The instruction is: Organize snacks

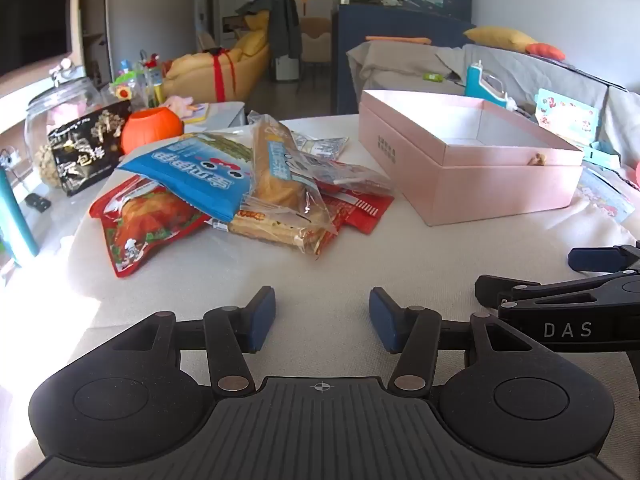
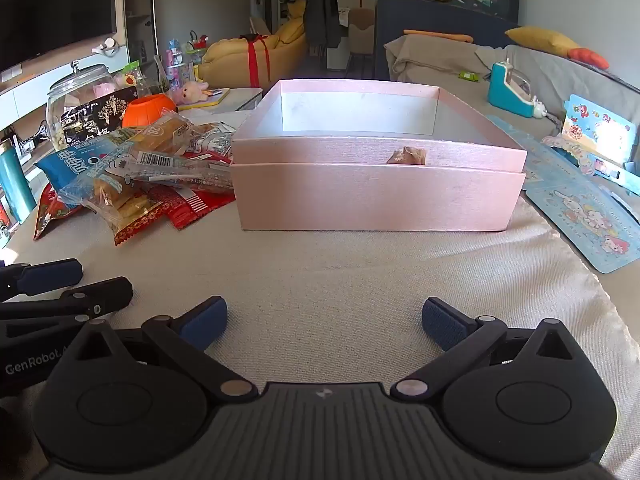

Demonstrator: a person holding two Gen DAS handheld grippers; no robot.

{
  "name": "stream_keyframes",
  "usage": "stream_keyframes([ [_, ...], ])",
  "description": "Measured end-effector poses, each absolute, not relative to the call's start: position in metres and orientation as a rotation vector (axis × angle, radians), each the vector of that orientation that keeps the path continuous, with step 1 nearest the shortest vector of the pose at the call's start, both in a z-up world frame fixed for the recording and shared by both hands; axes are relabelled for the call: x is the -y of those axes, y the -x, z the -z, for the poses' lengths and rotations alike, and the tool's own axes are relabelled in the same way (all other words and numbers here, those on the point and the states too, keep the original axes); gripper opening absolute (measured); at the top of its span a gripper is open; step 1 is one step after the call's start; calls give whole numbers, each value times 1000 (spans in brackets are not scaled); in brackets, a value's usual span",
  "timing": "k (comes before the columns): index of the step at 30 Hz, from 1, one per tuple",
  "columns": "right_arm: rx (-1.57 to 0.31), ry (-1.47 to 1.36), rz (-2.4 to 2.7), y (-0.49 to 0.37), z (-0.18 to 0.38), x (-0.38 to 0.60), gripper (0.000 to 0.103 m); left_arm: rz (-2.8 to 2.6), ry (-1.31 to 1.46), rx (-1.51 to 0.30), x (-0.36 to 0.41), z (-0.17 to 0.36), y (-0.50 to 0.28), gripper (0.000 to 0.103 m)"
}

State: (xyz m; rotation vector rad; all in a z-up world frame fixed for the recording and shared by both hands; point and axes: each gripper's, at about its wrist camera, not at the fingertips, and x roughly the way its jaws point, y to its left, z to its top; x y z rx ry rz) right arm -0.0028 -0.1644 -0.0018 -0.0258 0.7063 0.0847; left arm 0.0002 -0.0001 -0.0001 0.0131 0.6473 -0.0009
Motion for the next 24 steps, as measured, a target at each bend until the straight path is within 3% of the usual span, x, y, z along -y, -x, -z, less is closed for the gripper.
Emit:
stream_keyframes([
  [24,-706,24,-85,3,2,164,103,3,-6,-646,0,0,0,57],
])
